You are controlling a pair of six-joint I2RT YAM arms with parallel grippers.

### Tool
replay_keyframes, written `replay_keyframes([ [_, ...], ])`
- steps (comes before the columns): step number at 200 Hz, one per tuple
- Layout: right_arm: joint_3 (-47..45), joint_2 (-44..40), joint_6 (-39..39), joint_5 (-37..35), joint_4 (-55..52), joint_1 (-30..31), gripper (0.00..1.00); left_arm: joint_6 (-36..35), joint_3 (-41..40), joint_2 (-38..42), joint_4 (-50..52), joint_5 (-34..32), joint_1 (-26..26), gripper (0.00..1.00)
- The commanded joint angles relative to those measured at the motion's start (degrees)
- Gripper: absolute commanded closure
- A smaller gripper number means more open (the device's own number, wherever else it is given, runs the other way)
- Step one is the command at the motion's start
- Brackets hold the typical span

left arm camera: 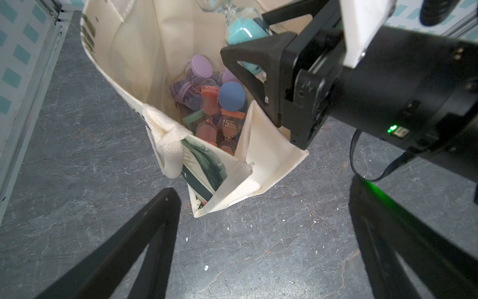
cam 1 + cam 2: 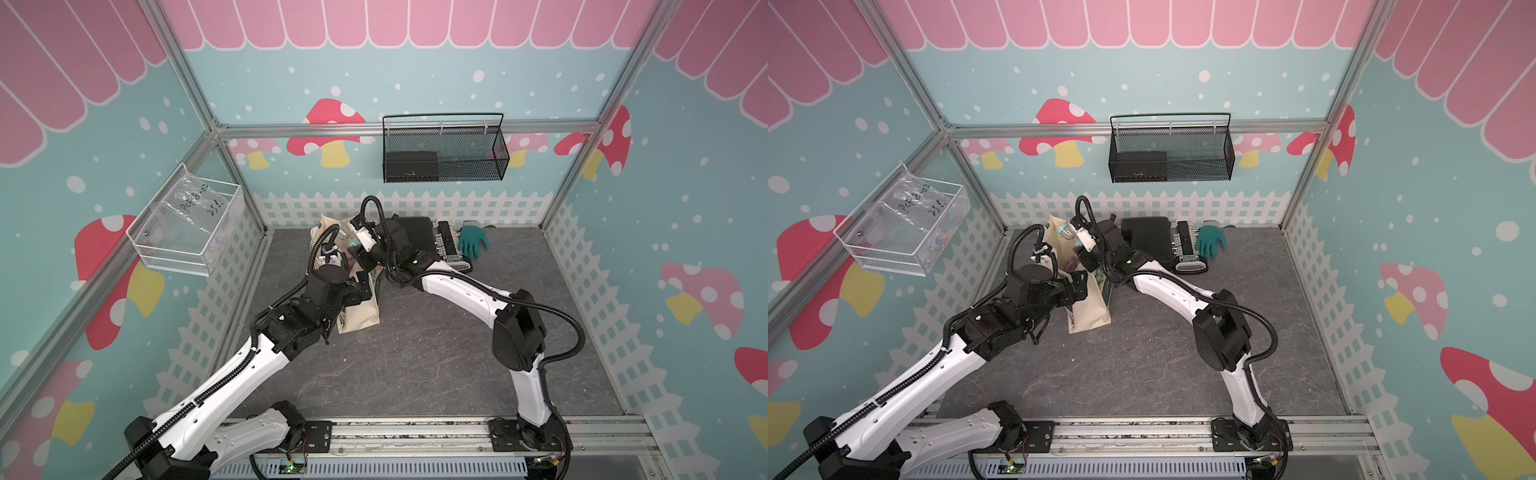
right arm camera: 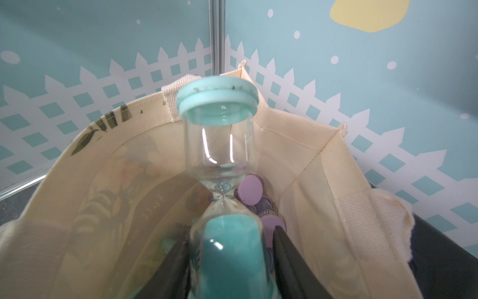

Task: Put the hourglass into the canvas bag
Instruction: Place the hourglass in the canvas bag.

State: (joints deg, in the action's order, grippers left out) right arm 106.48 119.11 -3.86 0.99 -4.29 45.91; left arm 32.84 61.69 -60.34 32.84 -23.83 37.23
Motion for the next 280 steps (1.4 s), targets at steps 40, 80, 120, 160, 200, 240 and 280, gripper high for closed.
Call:
replay_keyframes([
  [40, -2.0, 2.5, 3.7, -1.0, -3.9, 0.6, 0.48, 0.8, 2.1, -0.1, 1.8, -0.5, -0.8, 0.01],
  [80, -1.8, 1.1, 3.9, -1.3, -4.0, 0.6, 0.43, 0.6, 2.8, -0.4, 1.8, -0.2, -1.3, 0.01],
  [120, -1.9, -2.6, 2.5, 0.7, -3.3, 0.6, 0.39, -0.3, 4.5, -0.3, 2.1, 0.2, -1.7, 0.01],
  [160, -3.3, -9.0, 0.5, 0.0, -2.6, 0.5, 0.36, -1.7, 8.0, 0.7, 3.5, -0.5, -3.2, 0.01],
  [200, -6.8, -17.4, -1.5, -4.4, -2.8, 0.0, 0.24, -2.3, 10.0, 1.8, 4.9, -0.4, -6.2, 0.01],
  [240, -18.9, -28.7, -6.1, -15.3, -2.6, -4.4, 0.07, 1.1, 4.5, 1.1, 5.4, 0.6, -18.8, 0.01],
  [280, -41.1, -41.5, -14.7, -22.3, 1.9, -16.7, 0.02, 9.9, -12.3, 5.2, -3.8, 1.9, -33.0, 0.01],
])
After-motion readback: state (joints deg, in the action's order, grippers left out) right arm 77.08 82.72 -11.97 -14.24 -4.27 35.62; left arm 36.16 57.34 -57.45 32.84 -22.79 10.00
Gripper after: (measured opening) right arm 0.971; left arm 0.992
